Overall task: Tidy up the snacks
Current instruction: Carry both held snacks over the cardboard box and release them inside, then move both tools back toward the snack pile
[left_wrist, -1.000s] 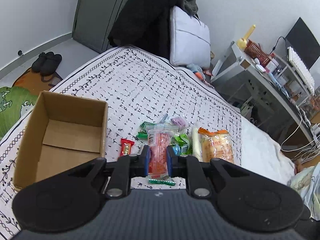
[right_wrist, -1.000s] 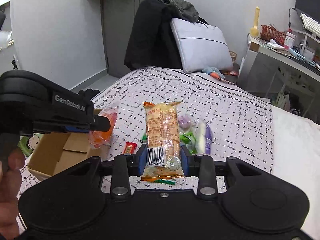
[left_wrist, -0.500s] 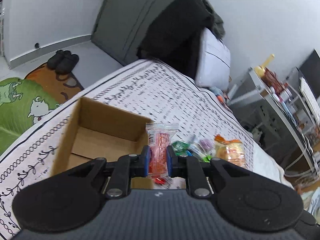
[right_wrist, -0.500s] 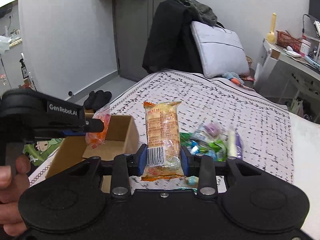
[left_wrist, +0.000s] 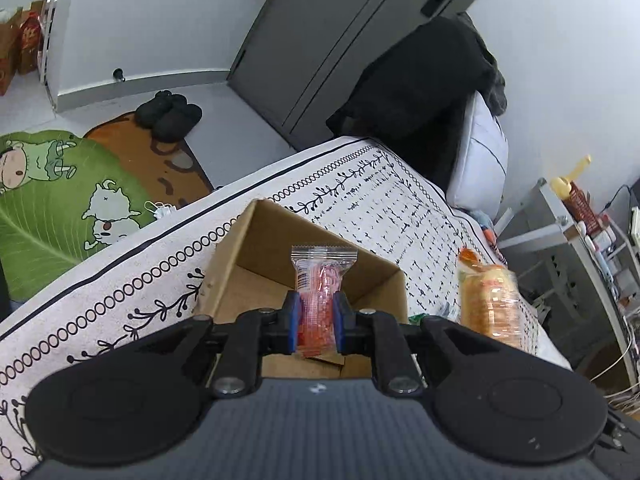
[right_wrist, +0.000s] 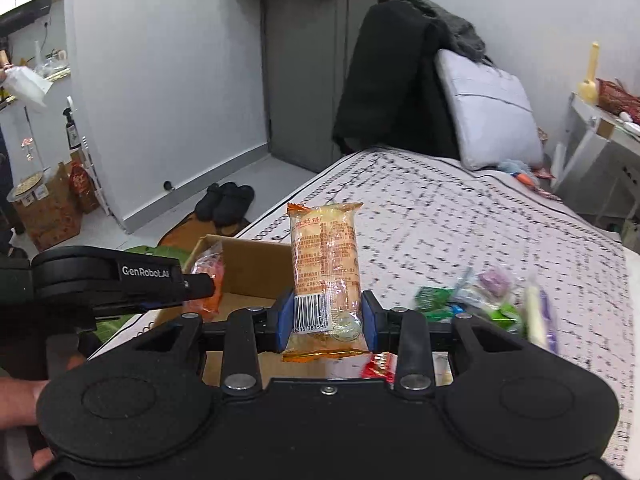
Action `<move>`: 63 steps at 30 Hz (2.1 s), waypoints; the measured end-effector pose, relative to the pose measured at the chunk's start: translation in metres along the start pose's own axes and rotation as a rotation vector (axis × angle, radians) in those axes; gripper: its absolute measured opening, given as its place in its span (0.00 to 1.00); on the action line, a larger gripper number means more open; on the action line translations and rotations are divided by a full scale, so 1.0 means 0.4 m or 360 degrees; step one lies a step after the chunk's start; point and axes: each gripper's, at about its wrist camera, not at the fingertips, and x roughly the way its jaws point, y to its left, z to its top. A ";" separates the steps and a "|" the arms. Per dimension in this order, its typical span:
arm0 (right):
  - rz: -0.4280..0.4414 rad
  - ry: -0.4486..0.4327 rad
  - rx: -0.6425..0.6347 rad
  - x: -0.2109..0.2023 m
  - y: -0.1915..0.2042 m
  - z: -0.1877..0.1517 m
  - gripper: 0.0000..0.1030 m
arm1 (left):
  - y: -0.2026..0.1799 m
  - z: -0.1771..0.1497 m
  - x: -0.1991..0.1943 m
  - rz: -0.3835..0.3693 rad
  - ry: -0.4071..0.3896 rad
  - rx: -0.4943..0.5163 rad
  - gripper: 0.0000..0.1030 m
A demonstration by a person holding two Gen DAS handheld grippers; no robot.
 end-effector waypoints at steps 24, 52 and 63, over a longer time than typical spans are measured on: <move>0.0038 0.0087 0.0005 0.093 0.021 -0.026 0.69 | 0.007 -0.009 0.030 0.0023 -0.0066 0.0045 0.86; -0.0096 -0.0040 0.0108 -0.148 -0.328 -0.027 0.93 | -0.230 -0.094 -0.042 0.0160 -0.0157 0.0360 0.93; -0.0072 -0.0036 0.0339 -0.126 -0.478 -0.092 0.94 | -0.313 -0.143 -0.030 0.0122 -0.0168 0.0510 0.93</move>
